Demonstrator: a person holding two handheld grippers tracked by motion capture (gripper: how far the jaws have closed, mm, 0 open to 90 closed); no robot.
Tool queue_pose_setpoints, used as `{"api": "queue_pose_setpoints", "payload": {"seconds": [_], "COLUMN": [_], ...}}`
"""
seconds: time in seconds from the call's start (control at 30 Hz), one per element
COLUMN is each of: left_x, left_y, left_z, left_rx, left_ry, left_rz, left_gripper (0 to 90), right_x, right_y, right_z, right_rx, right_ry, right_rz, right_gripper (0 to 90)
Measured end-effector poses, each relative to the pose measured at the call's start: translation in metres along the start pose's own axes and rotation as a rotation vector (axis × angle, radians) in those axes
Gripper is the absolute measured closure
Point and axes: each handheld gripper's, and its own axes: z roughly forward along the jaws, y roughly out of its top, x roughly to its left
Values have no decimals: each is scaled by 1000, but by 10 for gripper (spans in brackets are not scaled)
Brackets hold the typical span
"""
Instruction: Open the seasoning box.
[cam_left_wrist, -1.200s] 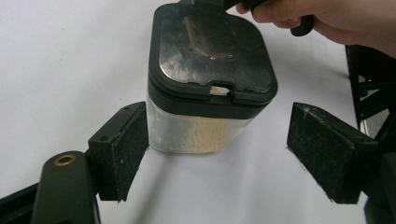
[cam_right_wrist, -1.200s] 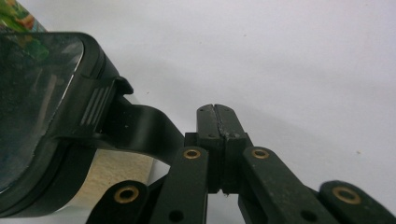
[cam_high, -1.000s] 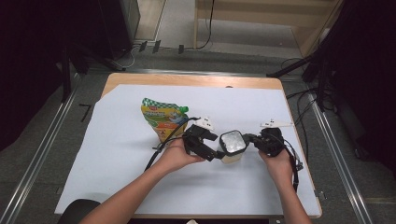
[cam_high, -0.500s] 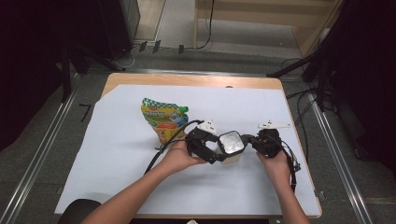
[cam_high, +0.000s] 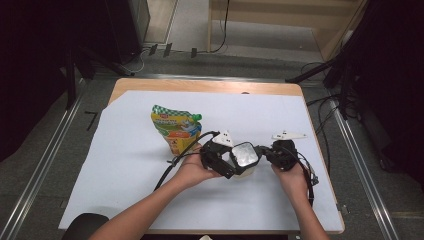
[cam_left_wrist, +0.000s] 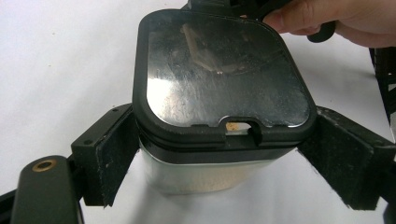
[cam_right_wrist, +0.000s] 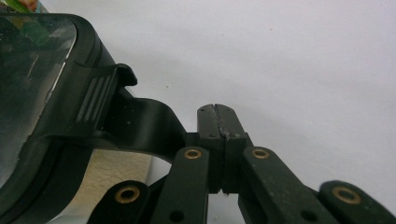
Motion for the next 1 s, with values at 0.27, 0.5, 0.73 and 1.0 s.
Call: {"api": "queue_pose_setpoints", "payload": {"seconds": [0.27, 0.5, 0.73, 1.0], "left_x": [-4, -3, -4, -7], "left_y": [1, 2, 3, 7], "left_z": [-3, -5, -8, -12], "left_rx": [2, -2, -17, -29], "left_ry": [24, 19, 20, 29], "left_rz": [29, 22, 24, 43], "left_gripper": [154, 159, 161, 169], "right_x": [3, 4, 5, 5], "right_y": [-1, -2, -2, -4], "right_z": [-1, -1, -1, -4], "right_rx": [10, 13, 17, 14], "right_ry": [7, 20, 20, 28], "right_rz": [-15, -18, -18, -10], "right_gripper": [900, 900, 900, 900]}}
